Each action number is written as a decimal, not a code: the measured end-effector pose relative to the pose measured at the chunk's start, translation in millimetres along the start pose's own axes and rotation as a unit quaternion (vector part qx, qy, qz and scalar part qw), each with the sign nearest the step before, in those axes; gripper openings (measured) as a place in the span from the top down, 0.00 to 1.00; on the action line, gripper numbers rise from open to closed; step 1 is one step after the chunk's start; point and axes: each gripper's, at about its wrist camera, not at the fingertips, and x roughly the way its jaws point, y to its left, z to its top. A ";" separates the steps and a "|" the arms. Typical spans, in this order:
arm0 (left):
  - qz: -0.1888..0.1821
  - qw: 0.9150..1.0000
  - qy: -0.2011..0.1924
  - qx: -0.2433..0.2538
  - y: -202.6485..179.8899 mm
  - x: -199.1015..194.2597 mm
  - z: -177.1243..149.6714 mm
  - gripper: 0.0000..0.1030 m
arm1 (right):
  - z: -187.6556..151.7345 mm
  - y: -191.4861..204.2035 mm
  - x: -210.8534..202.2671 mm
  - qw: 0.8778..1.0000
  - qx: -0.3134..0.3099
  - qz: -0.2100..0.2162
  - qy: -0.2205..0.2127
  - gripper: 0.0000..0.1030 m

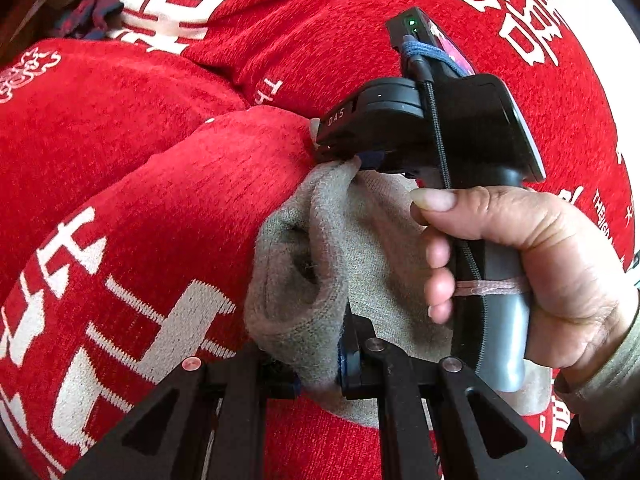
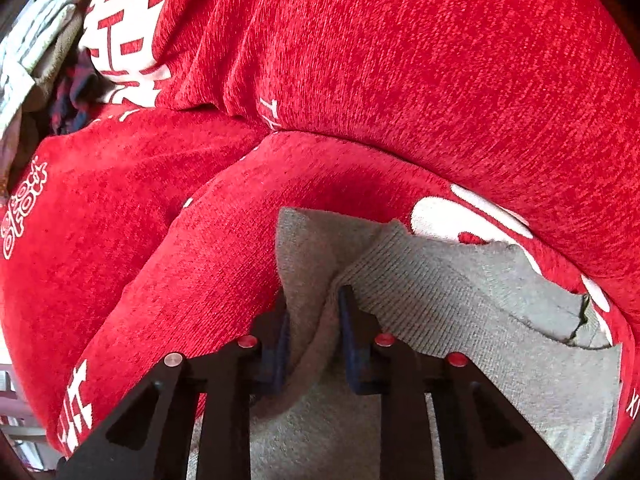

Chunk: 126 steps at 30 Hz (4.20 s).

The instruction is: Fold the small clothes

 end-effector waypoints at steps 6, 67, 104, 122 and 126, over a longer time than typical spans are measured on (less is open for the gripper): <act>0.012 1.000 -0.002 0.008 -4.0 -1.0 0.0 0.87 | -2.4 -12.4 -7.0 0.999 0.017 0.025 -0.010 0.78; 0.156 0.945 -0.012 0.288 -218.3 12.8 -55.0 0.87 | -68.2 -212.2 -105.3 0.964 0.164 0.173 -0.115 0.80; 0.139 0.894 0.023 0.425 -343.0 49.1 -149.5 0.87 | -166.1 -351.3 -132.0 0.946 0.212 0.193 -0.153 0.80; 0.160 0.875 0.024 0.456 -359.0 68.4 -174.7 0.87 | -196.4 -383.1 -118.1 0.943 0.240 0.177 -0.149 0.90; 0.165 0.876 0.038 0.452 -355.4 77.1 -174.4 0.87 | -198.9 -391.1 -112.9 0.935 0.269 0.196 -0.120 0.81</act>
